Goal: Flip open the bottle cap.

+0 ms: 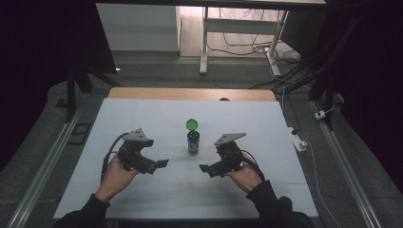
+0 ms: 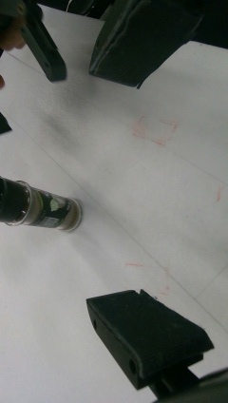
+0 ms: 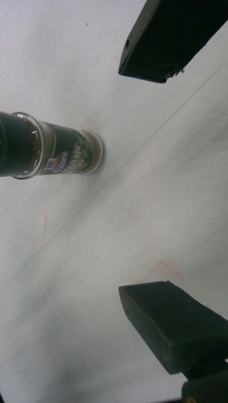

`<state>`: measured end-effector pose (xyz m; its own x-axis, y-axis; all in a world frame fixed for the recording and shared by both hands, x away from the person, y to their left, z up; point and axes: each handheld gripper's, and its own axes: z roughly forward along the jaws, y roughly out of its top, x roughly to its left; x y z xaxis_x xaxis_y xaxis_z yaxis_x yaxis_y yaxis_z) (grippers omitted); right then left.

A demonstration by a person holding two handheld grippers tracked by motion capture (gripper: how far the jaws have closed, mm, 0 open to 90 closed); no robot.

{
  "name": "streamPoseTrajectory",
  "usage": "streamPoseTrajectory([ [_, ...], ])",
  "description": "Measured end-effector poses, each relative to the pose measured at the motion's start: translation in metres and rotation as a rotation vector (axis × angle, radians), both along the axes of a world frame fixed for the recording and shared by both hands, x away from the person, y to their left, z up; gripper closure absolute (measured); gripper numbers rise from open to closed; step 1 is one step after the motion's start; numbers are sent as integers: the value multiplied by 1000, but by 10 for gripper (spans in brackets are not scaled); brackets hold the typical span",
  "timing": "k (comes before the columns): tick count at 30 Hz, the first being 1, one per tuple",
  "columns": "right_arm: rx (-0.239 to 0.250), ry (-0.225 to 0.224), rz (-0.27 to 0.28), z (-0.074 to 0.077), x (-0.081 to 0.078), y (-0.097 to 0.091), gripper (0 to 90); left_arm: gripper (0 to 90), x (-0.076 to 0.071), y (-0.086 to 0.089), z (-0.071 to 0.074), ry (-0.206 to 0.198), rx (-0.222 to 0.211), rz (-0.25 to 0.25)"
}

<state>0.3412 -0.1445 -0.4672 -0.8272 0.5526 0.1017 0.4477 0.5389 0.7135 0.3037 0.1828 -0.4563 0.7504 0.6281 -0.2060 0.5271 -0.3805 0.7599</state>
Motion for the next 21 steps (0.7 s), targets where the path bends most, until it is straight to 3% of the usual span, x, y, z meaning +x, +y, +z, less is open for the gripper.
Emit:
streamPoseTrajectory([
  [10,6,-24,-15,8,-19,-26,0,0,-26,27,-4,0,-22,55],
  [21,15,-48,-88,14,-37,-63,0,0,-60,66,-8,3,-78,133],
])
